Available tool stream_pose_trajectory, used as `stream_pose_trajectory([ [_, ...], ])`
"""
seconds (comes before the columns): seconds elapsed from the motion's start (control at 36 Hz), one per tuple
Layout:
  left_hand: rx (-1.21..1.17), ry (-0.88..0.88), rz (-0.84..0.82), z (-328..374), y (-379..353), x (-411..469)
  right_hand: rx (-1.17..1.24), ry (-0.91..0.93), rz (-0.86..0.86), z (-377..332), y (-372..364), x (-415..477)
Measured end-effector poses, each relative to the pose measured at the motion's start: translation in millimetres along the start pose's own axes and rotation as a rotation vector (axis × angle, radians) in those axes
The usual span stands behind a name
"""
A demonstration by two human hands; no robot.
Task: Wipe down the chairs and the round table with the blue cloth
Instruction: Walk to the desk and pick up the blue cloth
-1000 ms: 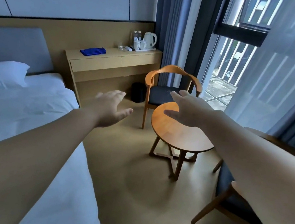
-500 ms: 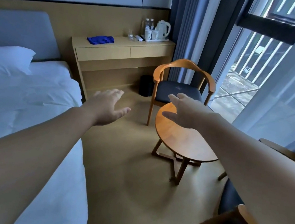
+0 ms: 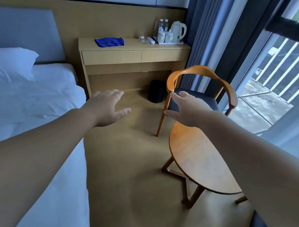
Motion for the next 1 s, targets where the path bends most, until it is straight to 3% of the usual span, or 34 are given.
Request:
stream_pose_trajectory([
  [0.28,-0.006,0.063,-0.028,-68,0,54,0.019,-0.002,-0.003,-7,-2,86],
  [0.64,-0.026,0.135,-0.061,-105,-12,108,0.043,0.046,-0.021,-1,-15,179],
  [1.0,-0.038,0.225,-0.064,-122,-22,238,0.095,0.123,-0.072,46,-28,325],
])
Point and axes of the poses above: each hand's wrist, its own x-axis towards the middle knuckle, its own y-axis out of the back of the hand, z = x × y, the point moved 2 cm from there along x, towards the middle knuckle, and after that the axes turned 5 degrees about x, right-handed, at the moved point
